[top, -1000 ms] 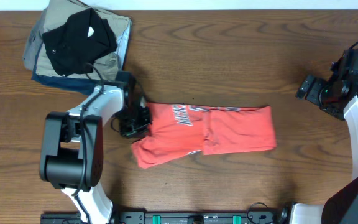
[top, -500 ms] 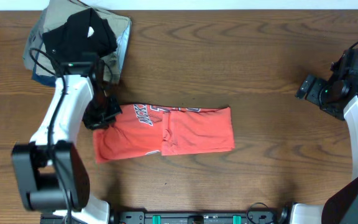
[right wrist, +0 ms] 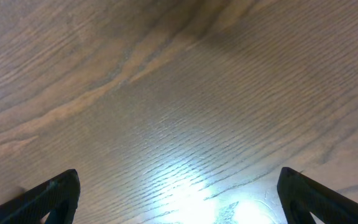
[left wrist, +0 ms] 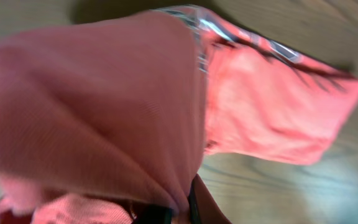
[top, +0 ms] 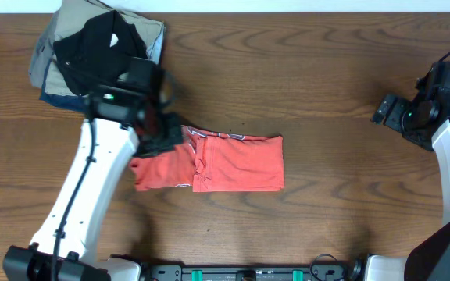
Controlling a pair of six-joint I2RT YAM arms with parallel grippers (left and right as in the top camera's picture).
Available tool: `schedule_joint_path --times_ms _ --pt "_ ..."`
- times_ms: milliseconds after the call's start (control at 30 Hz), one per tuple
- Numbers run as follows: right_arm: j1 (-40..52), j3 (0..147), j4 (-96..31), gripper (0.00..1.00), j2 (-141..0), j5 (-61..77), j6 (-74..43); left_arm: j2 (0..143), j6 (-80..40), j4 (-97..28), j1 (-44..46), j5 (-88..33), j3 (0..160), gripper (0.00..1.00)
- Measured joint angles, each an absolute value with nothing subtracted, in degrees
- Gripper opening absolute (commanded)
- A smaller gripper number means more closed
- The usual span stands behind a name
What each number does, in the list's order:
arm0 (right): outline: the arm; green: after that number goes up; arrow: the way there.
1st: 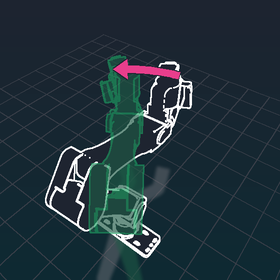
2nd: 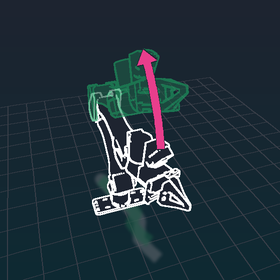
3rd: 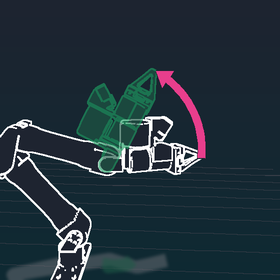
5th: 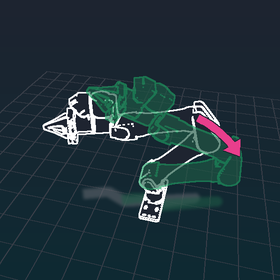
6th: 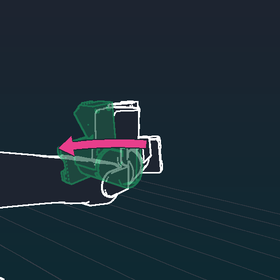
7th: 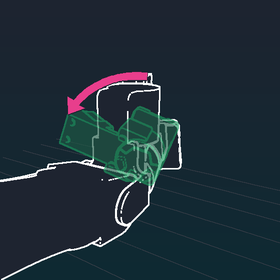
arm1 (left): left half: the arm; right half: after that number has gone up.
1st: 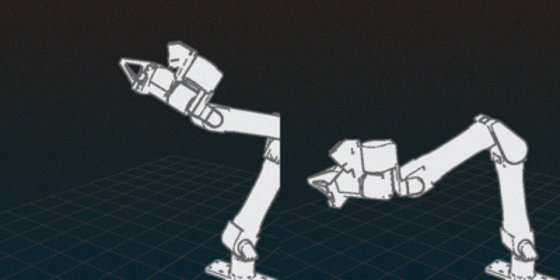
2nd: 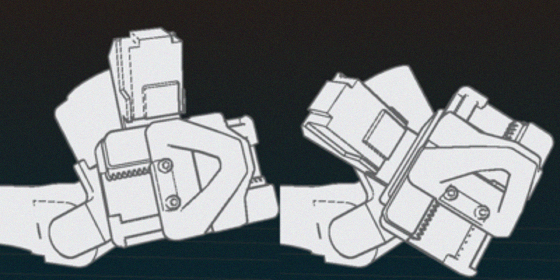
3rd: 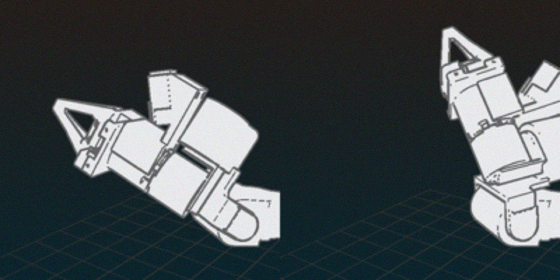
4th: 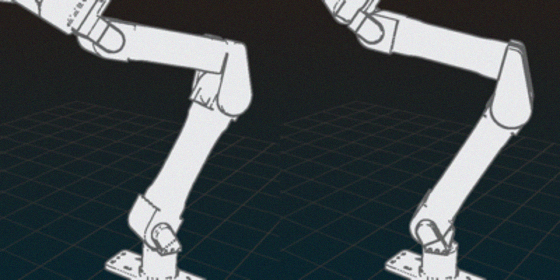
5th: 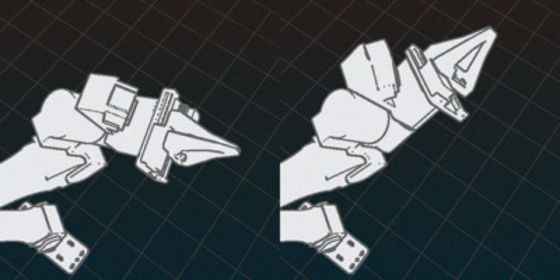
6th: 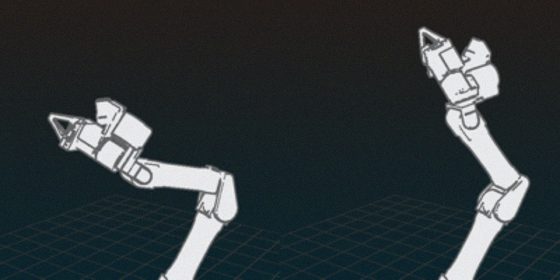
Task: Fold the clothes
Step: 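Fold the left end rightward over the shirt with the left gripper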
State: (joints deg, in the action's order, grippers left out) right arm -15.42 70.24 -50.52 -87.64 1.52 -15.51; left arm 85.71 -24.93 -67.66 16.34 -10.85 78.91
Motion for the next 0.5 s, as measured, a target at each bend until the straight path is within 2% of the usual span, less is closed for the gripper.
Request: schedule_joint_path --times_ms 233,500 --pt "-15.42 70.24 -50.50 0.99 -87.61 1.52 -15.51 86.76 -30.85 -61.34 27.88 -11.81 78.91 0.06" --pt "-15.42 70.24 -50.50 0.99 -87.64 1.52 -15.51 92.42 -35.29 -54.54 36.03 -11.90 78.91 0.06"
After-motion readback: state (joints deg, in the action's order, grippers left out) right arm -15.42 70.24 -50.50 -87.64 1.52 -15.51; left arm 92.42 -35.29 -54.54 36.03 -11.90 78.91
